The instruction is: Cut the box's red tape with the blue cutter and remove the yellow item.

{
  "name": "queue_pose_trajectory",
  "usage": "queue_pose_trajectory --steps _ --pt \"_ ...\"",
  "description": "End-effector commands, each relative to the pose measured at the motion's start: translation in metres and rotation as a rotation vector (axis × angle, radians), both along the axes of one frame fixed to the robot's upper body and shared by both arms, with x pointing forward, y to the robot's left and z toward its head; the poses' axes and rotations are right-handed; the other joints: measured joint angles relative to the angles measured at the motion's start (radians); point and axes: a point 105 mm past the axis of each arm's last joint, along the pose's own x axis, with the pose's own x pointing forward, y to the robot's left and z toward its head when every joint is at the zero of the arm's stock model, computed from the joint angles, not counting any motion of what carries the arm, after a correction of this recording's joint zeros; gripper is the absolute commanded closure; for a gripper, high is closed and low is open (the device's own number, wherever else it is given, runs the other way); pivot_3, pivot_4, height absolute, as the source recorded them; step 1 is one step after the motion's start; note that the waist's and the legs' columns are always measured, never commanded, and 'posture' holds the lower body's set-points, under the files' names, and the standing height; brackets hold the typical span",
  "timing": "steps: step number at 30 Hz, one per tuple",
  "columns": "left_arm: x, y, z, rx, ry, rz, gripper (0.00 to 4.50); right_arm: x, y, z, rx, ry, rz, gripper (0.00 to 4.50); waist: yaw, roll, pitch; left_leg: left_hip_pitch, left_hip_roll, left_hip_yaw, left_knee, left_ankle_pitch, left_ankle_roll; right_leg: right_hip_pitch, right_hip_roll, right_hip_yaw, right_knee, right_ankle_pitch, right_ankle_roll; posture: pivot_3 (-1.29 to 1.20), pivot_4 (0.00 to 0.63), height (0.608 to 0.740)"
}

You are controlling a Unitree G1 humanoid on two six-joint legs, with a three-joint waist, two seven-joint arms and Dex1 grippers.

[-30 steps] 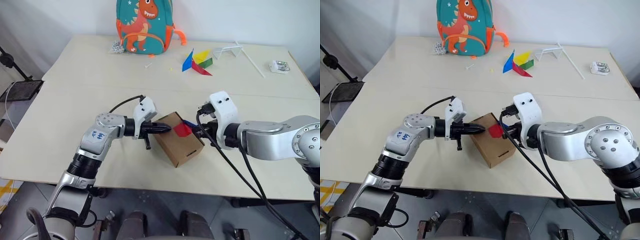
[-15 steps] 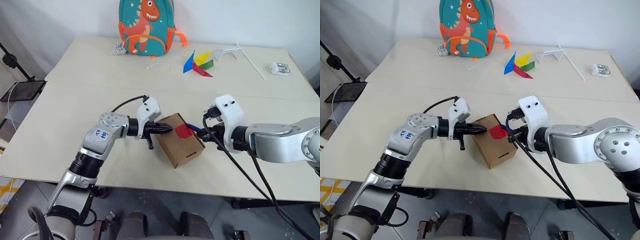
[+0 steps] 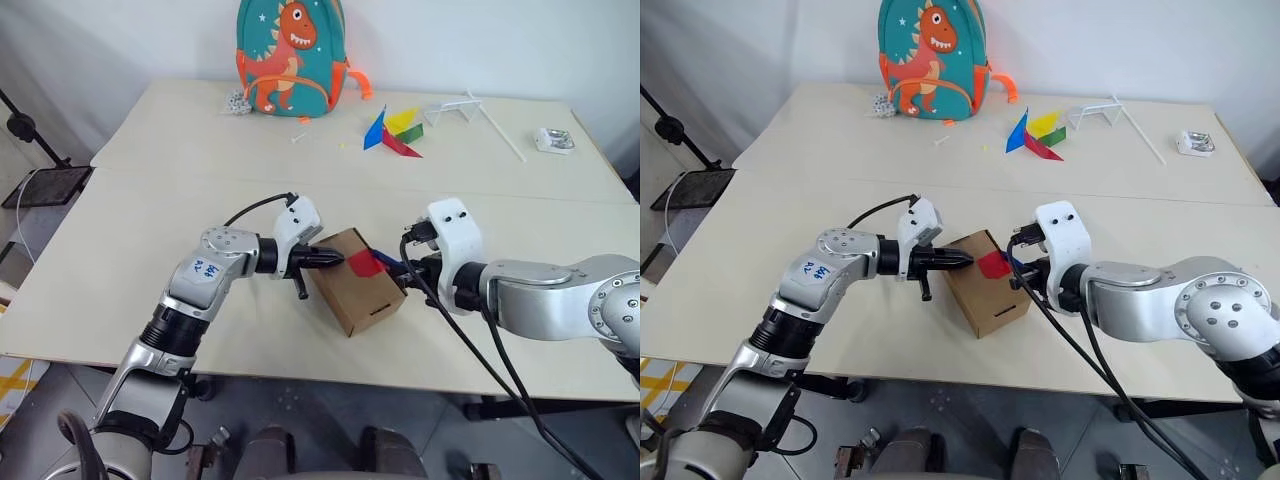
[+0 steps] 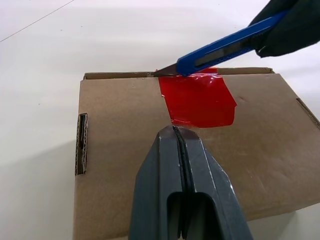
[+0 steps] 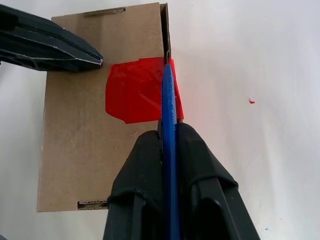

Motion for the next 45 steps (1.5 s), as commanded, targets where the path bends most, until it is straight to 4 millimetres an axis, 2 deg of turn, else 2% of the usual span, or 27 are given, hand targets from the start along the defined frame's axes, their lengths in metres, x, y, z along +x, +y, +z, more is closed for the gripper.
queue_pose_trajectory --steps 1,11,25,31,45 --pt "-0.005 0.003 -0.037 0.088 0.118 0.034 4.5 -0.012 0.003 -0.016 -0.021 0.063 0.038 4.37 0.0 0.0 0.0 0.0 0.0 0.0 0.0 0.0 0.0 0.0 0.0 0.0 0.0 0.0 0.0 0.0 0.15 0.74" --pt "-0.007 0.004 -0.04 0.09 0.129 0.043 4.5 -0.019 -0.009 -0.018 -0.057 0.091 0.068 4.37 0.004 0.0 0.0 0.0 0.0 0.0 -0.001 0.0 0.0 0.0 0.0 0.0 -0.002 0.0 0.0 0.0 0.15 0.74" --pt "-0.008 0.003 -0.042 0.091 0.139 0.046 4.5 -0.025 -0.004 -0.024 -0.012 0.098 0.057 4.37 0.004 0.0 0.0 0.002 0.0 0.0 -0.001 0.0 0.001 0.002 0.0 0.0 -0.003 0.0 0.0 0.0 0.15 0.74" --pt "-0.009 0.002 -0.044 0.096 0.147 0.044 4.5 -0.032 -0.01 -0.028 -0.025 0.102 0.033 4.37 0.004 0.001 -0.001 0.011 0.0 0.0 -0.006 -0.001 0.002 0.012 0.0 -0.001 -0.009 0.0 0.0 0.0 0.15 0.74" --pt "-0.012 -0.002 -0.048 0.1 0.163 0.036 4.5 -0.044 -0.023 -0.03 -0.062 0.12 0.037 4.37 0.016 0.003 -0.002 0.011 0.0 -0.001 -0.008 -0.002 0.002 0.014 0.0 -0.003 -0.014 0.0 0.0 0.0 0.15 0.74"
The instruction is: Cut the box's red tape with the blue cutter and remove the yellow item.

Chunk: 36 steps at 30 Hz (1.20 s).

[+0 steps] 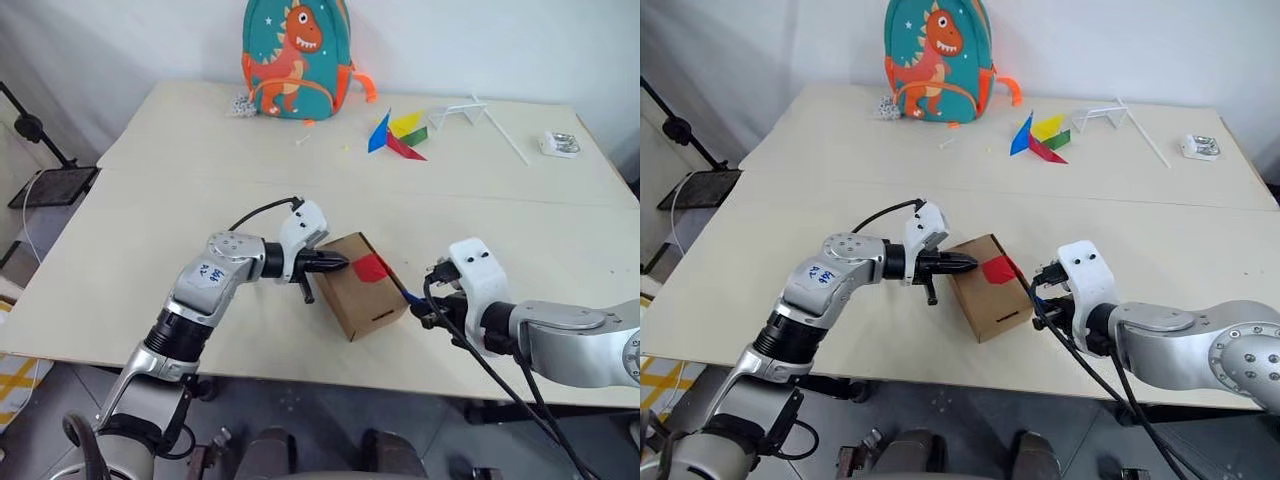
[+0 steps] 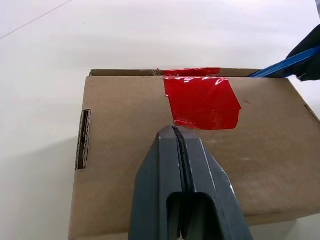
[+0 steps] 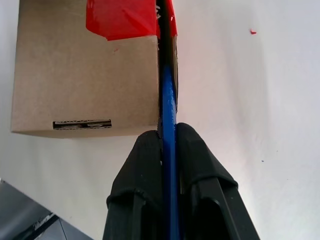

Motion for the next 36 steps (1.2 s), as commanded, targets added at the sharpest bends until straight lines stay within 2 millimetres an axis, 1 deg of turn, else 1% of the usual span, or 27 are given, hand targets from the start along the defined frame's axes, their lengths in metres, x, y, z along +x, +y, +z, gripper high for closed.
queue_pose_trajectory --steps 1,3,7,8,10,13,15,18,20,22,23,25,26,28,30,31,33,35,36 --pt "-0.006 0.006 -0.043 0.096 0.147 0.033 4.5 -0.009 0.003 -0.002 0.001 0.023 0.035 4.37 0.002 0.0 0.0 0.0 0.0 0.0 0.0 0.0 0.0 0.0 0.0 0.0 0.0 0.0 0.0 0.0 0.15 0.74" --pt "-0.007 0.005 -0.044 0.093 0.15 0.031 4.5 -0.007 0.005 0.005 0.016 -0.003 0.044 4.37 0.002 0.0 0.0 0.0 0.0 0.0 0.0 0.0 0.0 0.0 0.0 0.0 -0.001 0.0 0.0 0.0 0.15 0.74" --pt "-0.007 0.005 -0.043 0.091 0.149 0.028 4.5 0.0 0.017 0.038 0.039 -0.106 0.161 4.37 0.001 0.001 0.0 0.0 0.0 0.0 0.0 0.0 0.0 0.0 0.0 0.0 -0.001 0.0 0.0 0.0 0.15 0.74" --pt "-0.007 0.005 -0.043 0.089 0.148 0.027 4.5 0.001 0.018 0.043 0.043 -0.117 0.175 4.37 0.001 0.001 0.0 0.0 0.0 0.0 0.0 0.0 0.0 0.0 0.0 0.0 -0.001 0.0 0.0 0.0 0.15 0.74" --pt "-0.007 0.004 -0.042 0.088 0.145 0.025 4.5 0.003 0.017 0.053 0.029 -0.134 0.205 4.37 0.0 0.001 0.0 0.0 0.0 0.0 -0.001 0.0 0.0 0.0 0.0 0.0 -0.001 0.0 0.0 0.0 0.15 0.74" --pt "-0.006 0.005 -0.039 0.085 0.135 0.019 4.5 0.0 0.014 0.07 0.018 -0.137 0.285 4.37 0.003 0.001 0.001 0.0 0.0 -0.002 -0.001 0.0 0.0 -0.001 0.0 0.0 -0.001 0.0 0.0 0.0 0.15 0.74" --pt "-0.005 0.005 -0.036 0.078 0.13 0.016 4.5 -0.001 0.007 0.077 0.028 -0.119 0.305 4.37 0.003 0.001 0.001 -0.001 0.0 -0.002 -0.002 -0.001 0.001 -0.001 0.0 0.0 -0.002 0.0 0.0 0.0 0.15 0.74" --pt "-0.003 0.007 -0.032 0.066 0.116 0.016 4.5 0.003 -0.02 0.085 0.0 -0.106 0.21 4.37 0.004 0.001 0.001 -0.001 0.0 -0.001 -0.002 -0.001 0.002 -0.001 0.0 0.0 -0.003 0.0 0.0 0.0 0.15 0.74" --pt "-0.003 0.01 -0.03 0.064 0.103 0.013 4.5 0.012 -0.036 0.09 -0.017 -0.15 0.137 4.37 0.003 0.001 0.001 -0.001 0.0 0.0 -0.002 -0.002 0.002 -0.001 0.0 0.0 -0.003 0.0 0.0 0.0 0.15 0.74" --pt "-0.002 0.011 -0.026 0.053 0.089 0.008 4.5 0.025 -0.06 0.086 -0.004 -0.207 0.047 4.37 0.002 0.001 0.001 -0.001 0.0 0.002 -0.002 -0.002 0.002 -0.001 0.0 0.0 -0.003 0.001 -0.001 0.0 0.15 0.74" --pt "-0.002 0.011 -0.024 0.046 0.081 0.004 4.5 0.03 -0.072 0.081 0.013 -0.232 0.01 4.37 0.003 0.0 0.0 -0.001 0.0 0.002 -0.002 -0.002 0.002 0.0 0.0 0.0 -0.003 0.001 -0.001 0.0 0.15 0.74" --pt "-0.001 0.011 -0.02 0.033 0.067 0.002 4.5 0.035 -0.097 0.064 0.012 -0.261 -0.071 4.37 0.005 0.0 0.0 -0.001 0.0 0.003 -0.002 -0.001 0.001 0.0 0.0 0.0 -0.003 0.001 -0.001 0.0 0.15 0.74" --pt "-0.001 0.011 -0.018 0.025 0.059 -0.006 4.5 0.039 -0.113 0.054 -0.003 -0.315 -0.115 4.37 0.007 0.0 0.0 -0.001 0.0 0.003 -0.001 -0.001 0.001 -0.001 0.0 0.001 -0.002 0.001 -0.001 0.0 0.15 0.74" --pt "-0.001 0.01 -0.013 0.006 0.042 -0.016 4.5 0.042 -0.141 0.038 -0.074 -0.432 -0.167 4.37 0.009 0.0 0.0 -0.001 0.0 0.005 -0.002 -0.001 0.001 -0.002 0.0 0.0 -0.002 0.002 0.0 0.0 0.15 0.74" --pt "-0.001 0.011 -0.01 -0.004 0.029 -0.02 4.5 0.041 -0.162 0.021 -0.127 -0.48 -0.215 4.37 0.007 0.001 0.0 -0.001 -0.001 0.005 -0.002 -0.001 0.001 -0.002 0.0 0.0 -0.002 0.002 0.0 0.0 0.15 0.74" --pt "-0.001 0.012 -0.008 -0.006 0.021 -0.021 4.5 0.041 -0.172 0.011 -0.126 -0.484 -0.243 4.37 0.005 0.002 0.001 -0.001 -0.001 0.006 -0.002 -0.001 0.001 -0.002 0.0 0.001 -0.002 0.002 0.0 0.0 0.15 0.74" --pt "0.0 0.014 -0.007 -0.011 0.013 -0.017 4.5 0.039 -0.183 -0.002 -0.12 -0.487 -0.266 4.37 -0.002 0.002 0.001 0.001 -0.001 0.008 -0.002 -0.001 0.001 -0.002 0.0 0.003 -0.001 0.002 0.001 0.0 0.15 0.74" --pt "0.0 0.015 -0.006 -0.018 0.008 -0.016 4.5 0.038 -0.188 -0.012 -0.093 -0.481 -0.275 4.37 -0.007 0.003 0.001 0.002 0.0 0.008 -0.002 -0.001 0.001 -0.002 0.0 0.004 0.0 0.002 0.001 0.0 0.15 0.74" --pt "0.0 0.016 -0.005 -0.021 0.007 -0.017 4.5 0.038 -0.19 -0.016 -0.072 -0.474 -0.29 3.65 -0.008 0.003 0.001 0.002 0.0 0.008 -0.002 0.0 0.0 -0.002 0.0 0.004 0.0 0.002 0.001 0.0 0.15 0.74"
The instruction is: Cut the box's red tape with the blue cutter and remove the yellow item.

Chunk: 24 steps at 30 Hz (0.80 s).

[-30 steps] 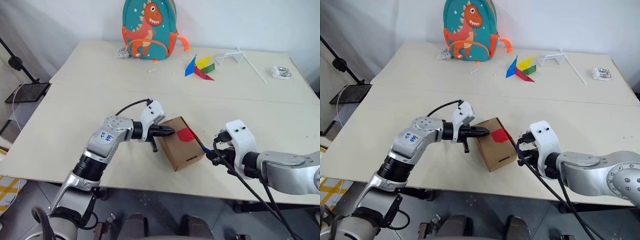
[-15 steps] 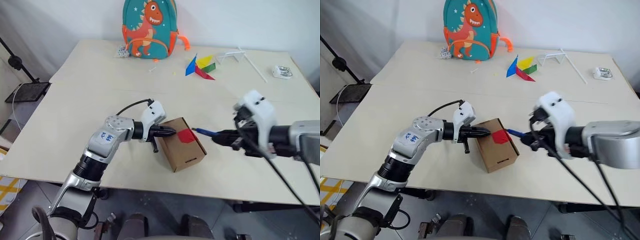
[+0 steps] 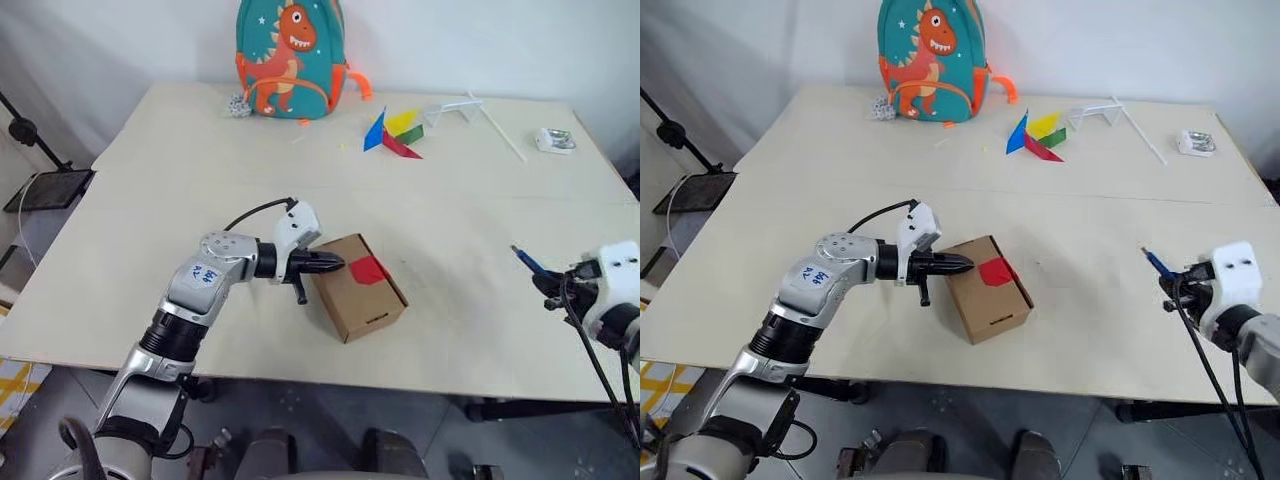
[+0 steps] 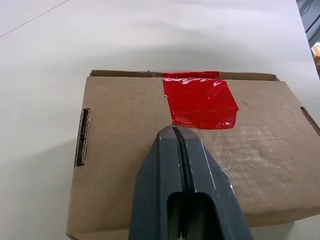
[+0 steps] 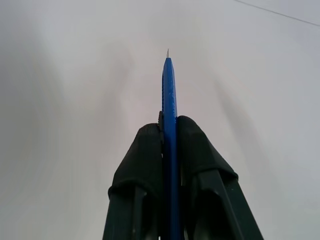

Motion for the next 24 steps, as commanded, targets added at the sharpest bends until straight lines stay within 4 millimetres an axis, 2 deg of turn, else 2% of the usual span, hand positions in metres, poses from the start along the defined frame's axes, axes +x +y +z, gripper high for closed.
queue_pose_trajectory --steps 1,4,7,11,13,15,18,21,24 --pt "0.0 0.006 -0.01 0.01 0.031 0.016 4.5 0.001 -0.008 0.005 0.026 -0.057 -0.006 3.37 -0.003 0.0 0.0 0.0 0.0 0.0 0.0 0.0 0.0 0.0 0.0 0.0 0.0 0.0 0.0 0.0 0.15 0.74" --pt "0.0 0.006 -0.005 -0.018 0.016 0.015 4.5 -0.003 -0.01 0.003 0.048 -0.076 0.027 2.38 -0.008 0.002 0.001 0.0 0.0 0.0 0.0 0.0 0.0 0.0 0.0 0.0 0.0 0.0 0.0 0.0 0.15 0.74" --pt "0.002 0.009 0.008 -0.088 -0.003 0.016 4.5 -0.01 -0.016 0.012 0.06 -0.112 0.065 1.36 -0.009 0.002 0.001 0.0 0.0 0.0 0.0 0.0 0.0 0.0 0.0 0.0 0.0 0.0 0.0 0.0 0.15 0.74" --pt "0.003 0.019 0.035 -0.206 -0.048 0.007 4.5 -0.015 0.003 0.038 0.103 -0.198 0.211 0.08 -0.01 0.003 0.002 0.0 0.0 -0.001 -0.001 0.0 0.0 0.0 0.0 0.0 0.0 0.0 0.0 0.0 0.15 0.74" --pt "0.002 0.03 0.043 -0.236 -0.063 0.006 4.5 -0.014 0.019 0.05 0.142 -0.23 0.283 0.08 -0.014 0.003 0.002 0.0 0.0 -0.001 -0.001 0.0 0.0 0.0 0.0 0.0 0.0 0.0 0.0 0.0 0.15 0.74" --pt "-0.002 0.052 0.047 -0.23 -0.058 0.022 4.5 -0.009 0.049 0.053 0.176 -0.224 0.393 0.08 -0.022 0.003 0.002 0.001 0.0 0.0 -0.001 0.001 -0.001 0.0 0.001 0.0 0.0 0.0 0.0 0.0 0.15 0.74" --pt "-0.006 0.081 0.034 -0.136 -0.027 0.077 4.5 -0.001 0.079 0.038 0.119 -0.155 0.483 0.68 -0.034 0.003 0.003 0.002 0.001 0.0 -0.003 0.001 -0.002 0.0 0.002 0.001 0.0 0.0 0.0 0.0 0.15 0.74" --pt "-0.014 0.101 0.007 -0.02 0.033 0.128 4.5 0.012 0.101 0.014 0.021 -0.105 0.54 1.67 -0.03 0.003 0.003 0.002 0.001 0.0 -0.005 0.001 -0.002 0.0 0.002 0.0 0.0 0.0 0.0 0.0 0.15 0.74" --pt "-0.028 0.098 -0.019 0.017 0.082 0.111 4.5 0.027 0.118 -0.009 -0.064 -0.102 0.577 2.77 -0.017 0.003 0.003 0.0 0.0 0.0 -0.005 0.001 -0.002 -0.003 0.001 0.0 0.0 0.0 0.0 0.0 0.15 0.74"
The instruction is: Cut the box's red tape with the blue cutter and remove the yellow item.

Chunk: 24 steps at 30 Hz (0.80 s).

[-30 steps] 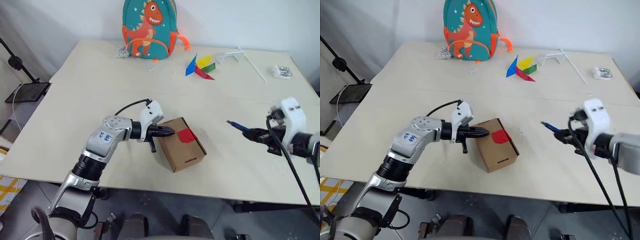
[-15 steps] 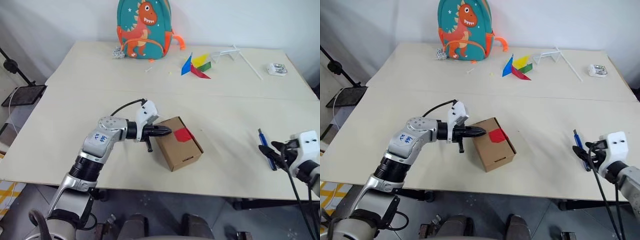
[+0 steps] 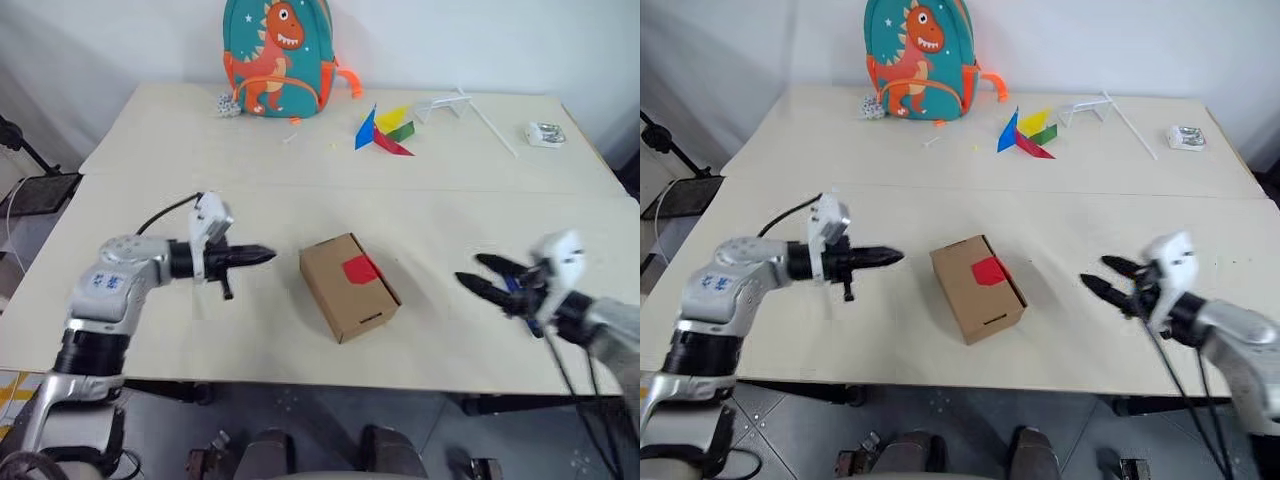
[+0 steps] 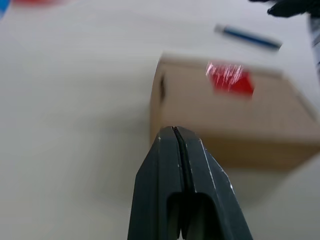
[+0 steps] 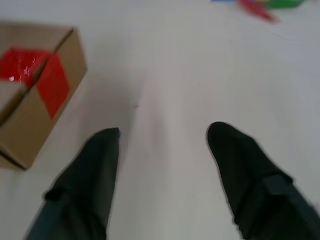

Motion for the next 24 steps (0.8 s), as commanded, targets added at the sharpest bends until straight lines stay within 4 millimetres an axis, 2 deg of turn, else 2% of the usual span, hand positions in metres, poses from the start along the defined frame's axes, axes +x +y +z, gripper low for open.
queue_pose_trajectory --steps 1,3,5,7,13,20,24 --pt "-0.015 -0.016 -0.012 0.007 0.001 -0.062 4.5 0.014 0.013 -0.015 -0.102 -0.061 0.028 3.05 0.01 -0.001 0.0 -0.001 0.0 0.001 0.0 0.0 0.0 -0.001 0.0 0.0 0.0 0.0 0.0 0.0 0.15 0.74" --pt "-0.02 -0.029 -0.022 -0.028 0.025 -0.066 4.5 0.021 0.025 -0.024 -0.106 -0.068 0.052 3.85 0.017 -0.001 0.001 -0.003 0.0 0.0 0.001 0.0 0.0 -0.003 0.0 0.0 0.001 0.0 0.0 0.0 0.15 0.74" --pt "-0.024 -0.045 -0.028 -0.058 0.034 -0.076 4.5 0.025 0.042 -0.028 -0.079 -0.072 0.096 4.42 0.015 -0.001 0.001 -0.004 0.0 0.0 0.001 0.0 0.0 -0.003 0.0 0.0 0.001 0.0 0.0 0.0 0.15 0.74" --pt "-0.023 -0.057 -0.027 -0.091 0.03 -0.066 4.5 0.022 0.058 -0.028 -0.035 -0.055 0.161 4.47 0.011 -0.001 0.001 -0.003 0.0 0.0 0.001 0.001 -0.001 -0.003 0.0 0.0 0.001 0.0 0.0 0.0 0.15 0.74" --pt "-0.006 -0.074 -0.023 -0.127 0.002 0.009 4.5 0.003 0.082 -0.025 0.0 0.012 0.295 4.47 0.007 -0.001 0.001 -0.002 0.0 0.0 0.001 0.001 -0.001 -0.003 0.0 0.0 0.003 0.0 0.0 0.0 0.15 0.74" --pt "0.007 -0.082 -0.026 -0.117 0.002 0.023 4.5 -0.018 0.092 -0.026 -0.002 0.08 0.323 4.47 0.01 -0.001 0.001 -0.002 0.0 0.001 0.001 0.001 -0.001 -0.003 0.0 0.0 0.003 0.0 0.0 0.0 0.15 0.74" --pt "0.007 -0.083 -0.027 -0.113 0.004 0.007 4.5 -0.02 0.089 -0.03 -0.007 0.096 0.285 4.47 0.009 -0.001 0.001 -0.002 0.0 0.001 0.001 0.001 -0.001 -0.003 0.0 0.0 0.003 0.0 0.0 0.0 0.15 0.74"
